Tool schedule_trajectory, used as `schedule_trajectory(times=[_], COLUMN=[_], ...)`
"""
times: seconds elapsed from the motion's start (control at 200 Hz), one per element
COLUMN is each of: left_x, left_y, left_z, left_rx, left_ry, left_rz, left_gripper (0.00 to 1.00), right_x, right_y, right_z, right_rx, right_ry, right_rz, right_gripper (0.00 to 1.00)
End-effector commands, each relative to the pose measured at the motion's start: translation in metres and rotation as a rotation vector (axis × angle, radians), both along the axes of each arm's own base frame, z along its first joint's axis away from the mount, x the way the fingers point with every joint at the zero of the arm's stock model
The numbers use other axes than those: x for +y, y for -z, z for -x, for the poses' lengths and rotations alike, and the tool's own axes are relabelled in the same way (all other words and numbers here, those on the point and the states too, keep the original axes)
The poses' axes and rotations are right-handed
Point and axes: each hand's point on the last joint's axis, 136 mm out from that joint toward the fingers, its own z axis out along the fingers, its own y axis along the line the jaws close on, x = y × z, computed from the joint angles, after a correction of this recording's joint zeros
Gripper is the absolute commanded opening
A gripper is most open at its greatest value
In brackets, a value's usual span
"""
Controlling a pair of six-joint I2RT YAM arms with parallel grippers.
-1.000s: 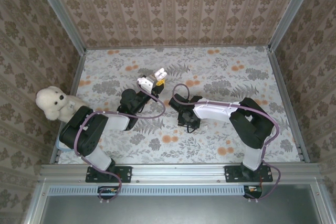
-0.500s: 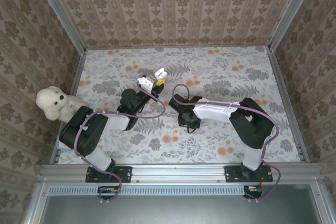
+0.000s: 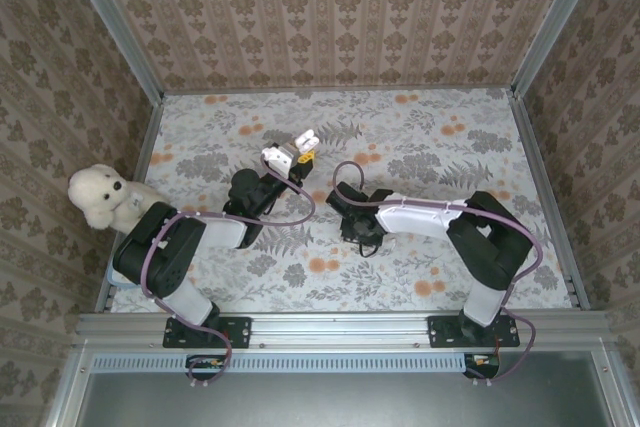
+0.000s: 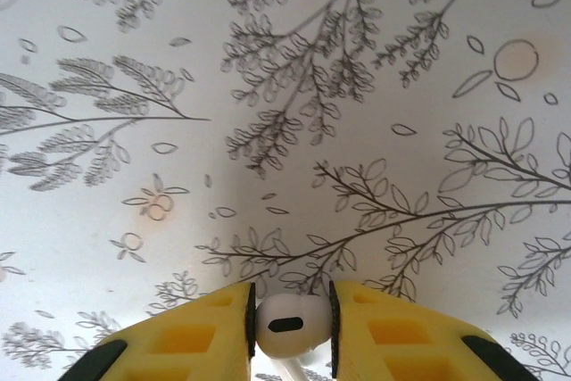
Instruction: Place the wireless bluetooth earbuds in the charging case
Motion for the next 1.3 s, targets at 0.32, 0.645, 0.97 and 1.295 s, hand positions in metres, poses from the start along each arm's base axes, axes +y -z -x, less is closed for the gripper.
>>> schedule_trajectory(times=[0.32, 0.645, 0.97, 1.295], left_x=[-0.013, -0.018, -0.039, -0.055], left_y=[-0.061, -0.085, -0.098, -0.119], left_z=[0.014, 0.015, 0.013, 0.003], left_rx=[-0.172, -0.278, -0.363, -0.396], left_ry=[0.091, 0.062, -0.006, -0.105], left_rz=[0.054, 0.032, -0.004, 0.022], left_gripper=[0.00, 0.00, 0.00, 0.00], right_x=[-0.004, -0.020, -0.024, -0.010], right_y=[-0.114, -0.244, -0.359, -0.401], right_z=[-0.045, -0.082, -0.098, -0.101], right_rx=[-0.369, -0.707, -1.041, -1.267], right_ry=[-0.021, -0.046, -0.079, -0.131], right_rz=[-0.133, -0.287, -0.469, -0.636], right_gripper=[0.26, 0.27, 0.27, 0.27])
